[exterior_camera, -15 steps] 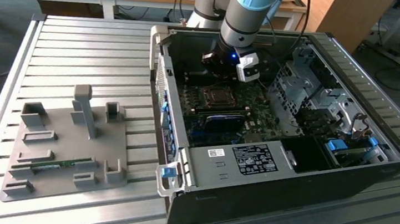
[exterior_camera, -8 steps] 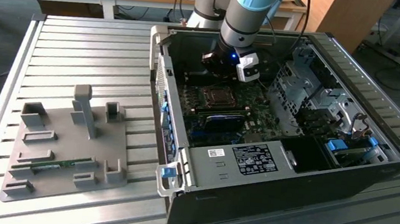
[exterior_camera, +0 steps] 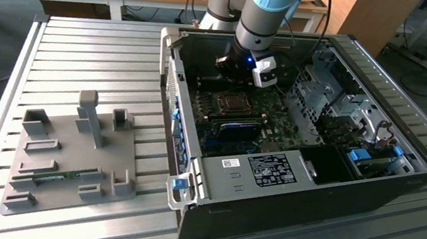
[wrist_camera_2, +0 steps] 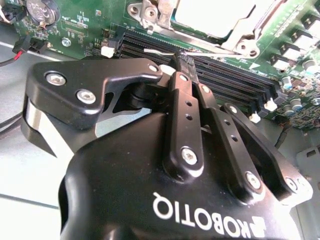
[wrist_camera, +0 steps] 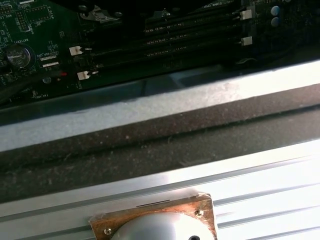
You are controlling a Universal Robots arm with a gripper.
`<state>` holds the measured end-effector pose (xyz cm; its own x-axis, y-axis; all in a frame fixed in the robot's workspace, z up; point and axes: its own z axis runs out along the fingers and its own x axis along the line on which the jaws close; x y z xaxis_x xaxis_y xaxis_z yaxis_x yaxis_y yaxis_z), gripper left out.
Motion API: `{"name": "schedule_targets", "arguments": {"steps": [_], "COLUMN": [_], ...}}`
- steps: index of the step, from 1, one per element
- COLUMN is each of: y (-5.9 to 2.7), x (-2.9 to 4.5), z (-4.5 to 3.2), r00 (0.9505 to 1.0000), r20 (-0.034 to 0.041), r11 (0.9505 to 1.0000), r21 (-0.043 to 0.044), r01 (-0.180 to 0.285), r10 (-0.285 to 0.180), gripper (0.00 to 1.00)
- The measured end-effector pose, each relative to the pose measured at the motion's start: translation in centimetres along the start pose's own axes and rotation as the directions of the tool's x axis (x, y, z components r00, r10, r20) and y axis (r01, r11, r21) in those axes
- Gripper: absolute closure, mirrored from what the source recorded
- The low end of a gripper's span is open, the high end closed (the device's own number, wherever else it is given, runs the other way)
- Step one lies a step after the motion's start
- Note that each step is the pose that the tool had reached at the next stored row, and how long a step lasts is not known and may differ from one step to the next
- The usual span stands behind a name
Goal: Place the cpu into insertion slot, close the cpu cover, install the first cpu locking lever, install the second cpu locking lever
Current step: 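Install the first cpu locking lever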
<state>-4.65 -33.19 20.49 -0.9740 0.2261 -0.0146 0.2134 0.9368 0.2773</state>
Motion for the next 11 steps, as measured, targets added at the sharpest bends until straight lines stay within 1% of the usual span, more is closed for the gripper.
{"name": "schedule_targets", "arguments": {"steps": [11], "y": [0.08], "x": [0.01], "z": [-0.13], "r00": [1.0], "r20": [-0.0001], "r11": [1.0], "r21": [0.0], "r01": [0.0], "r10": [0.0], "gripper": [0.89]}}
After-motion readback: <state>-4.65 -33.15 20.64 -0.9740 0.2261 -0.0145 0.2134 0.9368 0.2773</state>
